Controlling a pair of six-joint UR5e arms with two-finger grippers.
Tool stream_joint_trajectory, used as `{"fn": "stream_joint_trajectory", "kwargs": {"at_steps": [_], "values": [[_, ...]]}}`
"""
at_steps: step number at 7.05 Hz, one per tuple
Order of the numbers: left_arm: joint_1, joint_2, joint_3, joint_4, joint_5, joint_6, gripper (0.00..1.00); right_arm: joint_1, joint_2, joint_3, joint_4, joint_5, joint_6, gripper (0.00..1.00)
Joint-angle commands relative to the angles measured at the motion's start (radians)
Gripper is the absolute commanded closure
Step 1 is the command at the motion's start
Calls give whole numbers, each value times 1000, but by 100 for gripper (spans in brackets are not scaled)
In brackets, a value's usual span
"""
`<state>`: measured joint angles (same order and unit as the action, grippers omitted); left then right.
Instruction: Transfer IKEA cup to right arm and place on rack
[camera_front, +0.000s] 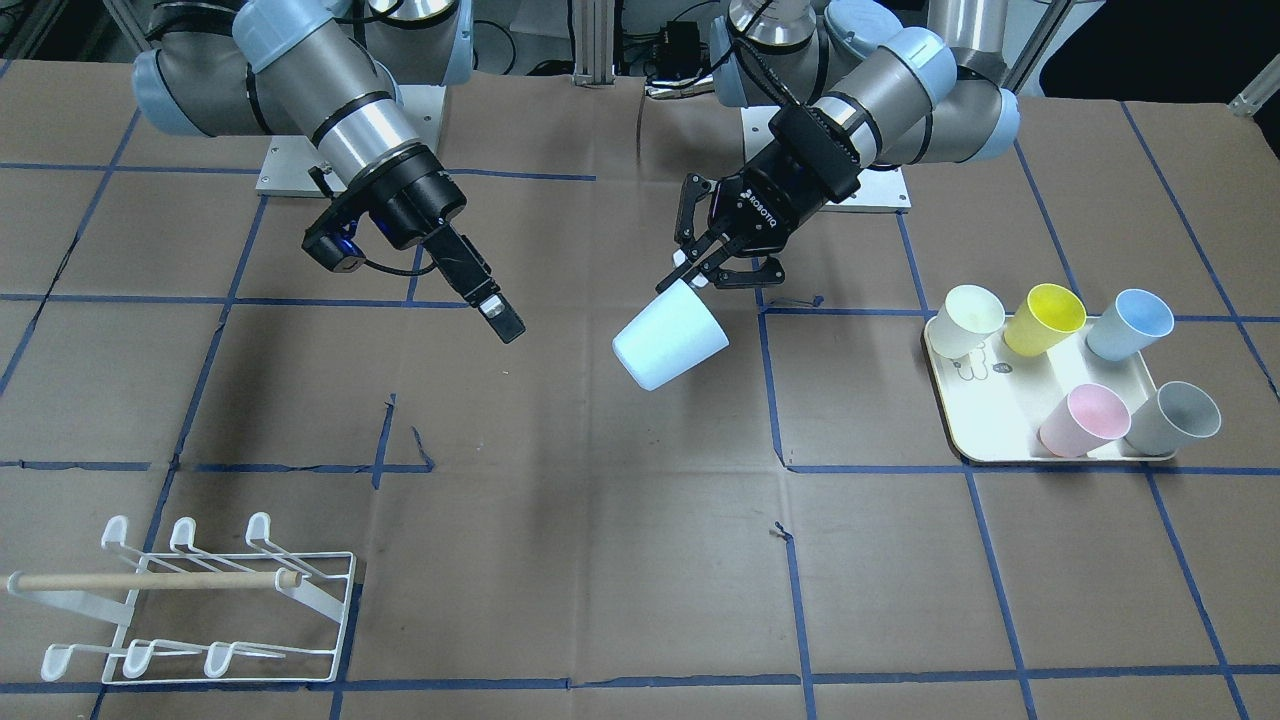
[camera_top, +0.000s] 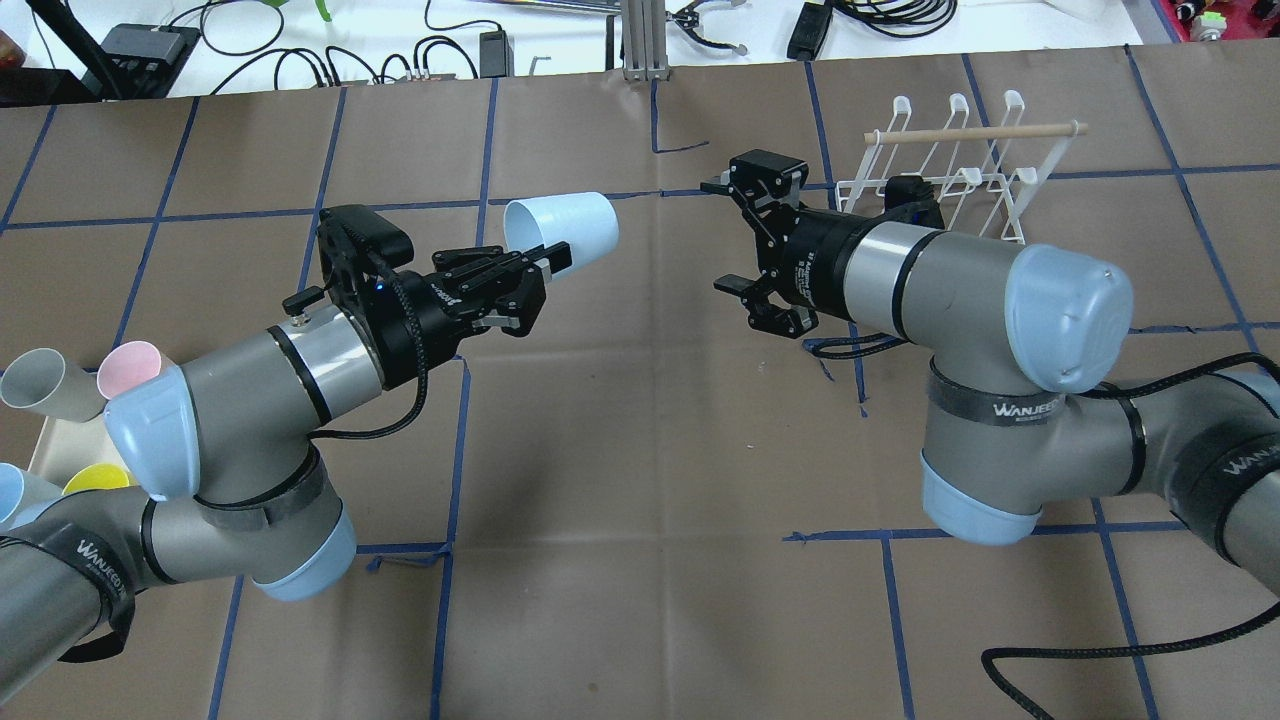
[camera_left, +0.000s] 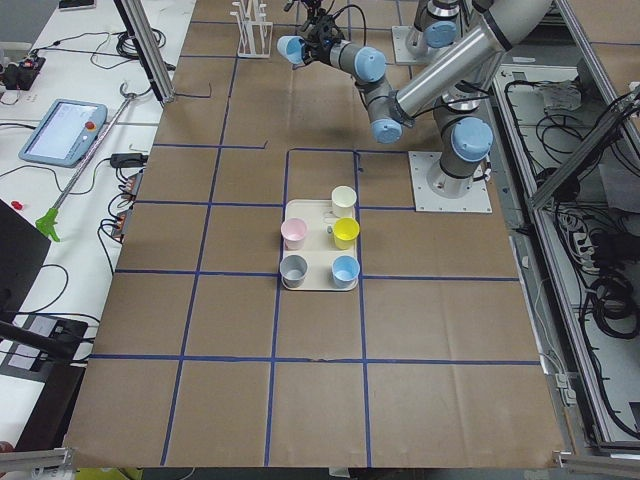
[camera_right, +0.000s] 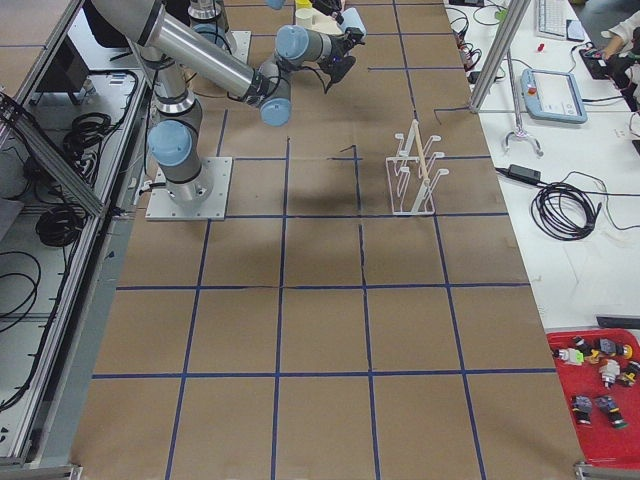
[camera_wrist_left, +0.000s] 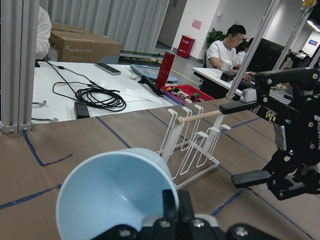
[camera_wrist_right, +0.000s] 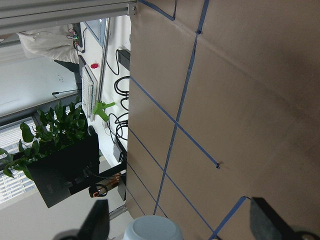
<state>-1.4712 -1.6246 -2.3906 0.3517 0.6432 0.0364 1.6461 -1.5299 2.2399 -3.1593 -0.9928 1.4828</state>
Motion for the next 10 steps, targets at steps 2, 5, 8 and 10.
{"fn": "stream_joint_trajectory", "kwargs": {"at_steps": [2, 5, 8, 10], "values": [[-17, 0, 4, 1, 3, -32, 100, 57, 8, -3, -4, -35, 28, 1], [-18, 0, 5, 1, 3, -35, 100, 133, 54, -61, -4, -59, 68, 1], [-20, 2, 5, 1, 4, -38, 100, 164, 74, -85, -2, -59, 112, 2], [-20, 2, 5, 1, 4, -38, 100, 167, 77, -106, -2, -61, 117, 2]]}}
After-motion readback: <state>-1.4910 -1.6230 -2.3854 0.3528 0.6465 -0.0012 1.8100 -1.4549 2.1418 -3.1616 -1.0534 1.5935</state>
